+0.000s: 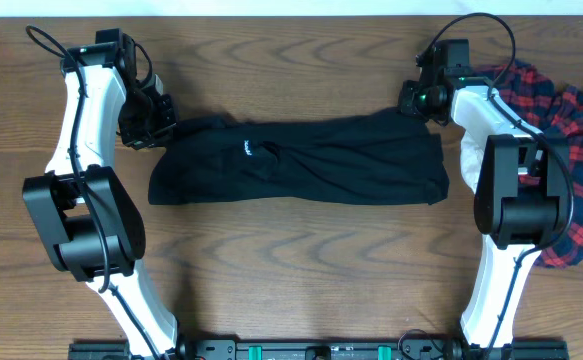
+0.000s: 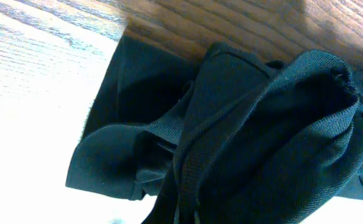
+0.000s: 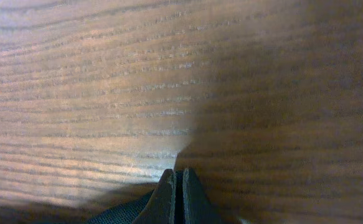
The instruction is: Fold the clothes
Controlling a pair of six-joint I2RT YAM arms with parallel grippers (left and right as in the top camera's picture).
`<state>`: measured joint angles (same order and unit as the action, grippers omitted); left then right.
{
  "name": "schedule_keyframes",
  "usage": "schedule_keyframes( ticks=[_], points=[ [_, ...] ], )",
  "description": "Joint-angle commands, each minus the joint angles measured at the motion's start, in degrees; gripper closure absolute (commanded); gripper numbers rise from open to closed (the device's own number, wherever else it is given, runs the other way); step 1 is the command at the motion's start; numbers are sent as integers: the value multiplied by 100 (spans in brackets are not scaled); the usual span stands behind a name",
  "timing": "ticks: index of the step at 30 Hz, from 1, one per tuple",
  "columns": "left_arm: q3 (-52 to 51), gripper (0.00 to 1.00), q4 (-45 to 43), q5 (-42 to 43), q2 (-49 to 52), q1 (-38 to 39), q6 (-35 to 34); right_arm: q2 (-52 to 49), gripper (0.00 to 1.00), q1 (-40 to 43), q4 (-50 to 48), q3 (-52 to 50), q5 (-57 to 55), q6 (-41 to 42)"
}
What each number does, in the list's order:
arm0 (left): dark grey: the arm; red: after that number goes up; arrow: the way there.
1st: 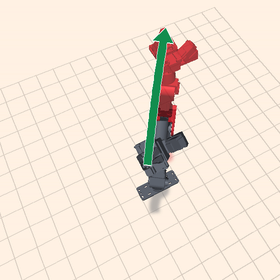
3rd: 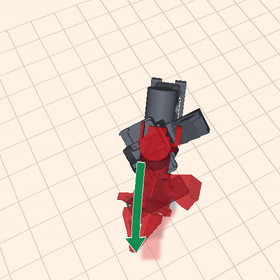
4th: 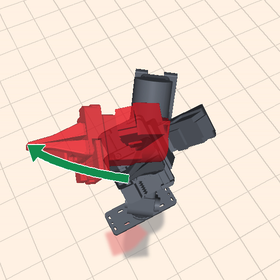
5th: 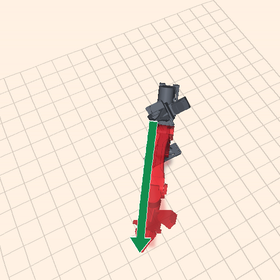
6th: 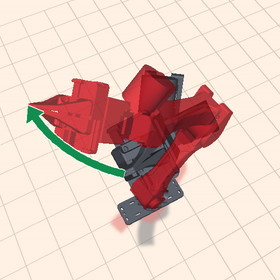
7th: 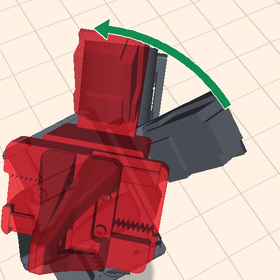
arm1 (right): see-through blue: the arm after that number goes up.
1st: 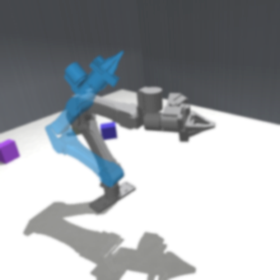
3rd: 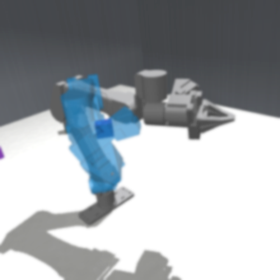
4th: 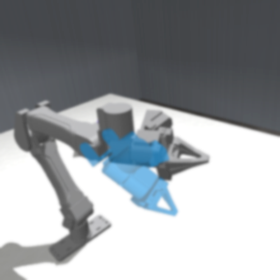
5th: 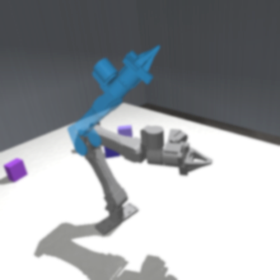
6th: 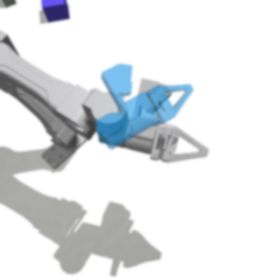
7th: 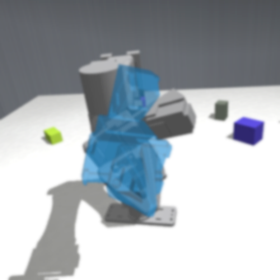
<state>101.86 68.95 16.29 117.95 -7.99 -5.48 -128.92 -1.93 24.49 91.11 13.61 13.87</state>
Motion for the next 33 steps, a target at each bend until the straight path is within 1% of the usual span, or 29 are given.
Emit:
schedule_keyframes(
  ticks=[1,7,15,20,27,33],
  points=[
    [-39,94,20,-70,-138,11,90,302,99,55,177,-2,81,61],
    [-39,94,17,-70,-138,11,90,997,99,79,697,-2,79,-131],
    [-39,94,24,-70,-138,11,90,1716,99,90,1292,-2,-55,-125],
    [-39,94,122,-68,-138,11,90,1792,99,79,2052,-4,-87,-127],
    [-39,94,234,-72,-138,9,96,1792,99,85,2905,-7,-636,-133],
    [-37,94,380,-74,-138,4,96,1792,99,83,3528,-7,-780,-420]
  ],
)
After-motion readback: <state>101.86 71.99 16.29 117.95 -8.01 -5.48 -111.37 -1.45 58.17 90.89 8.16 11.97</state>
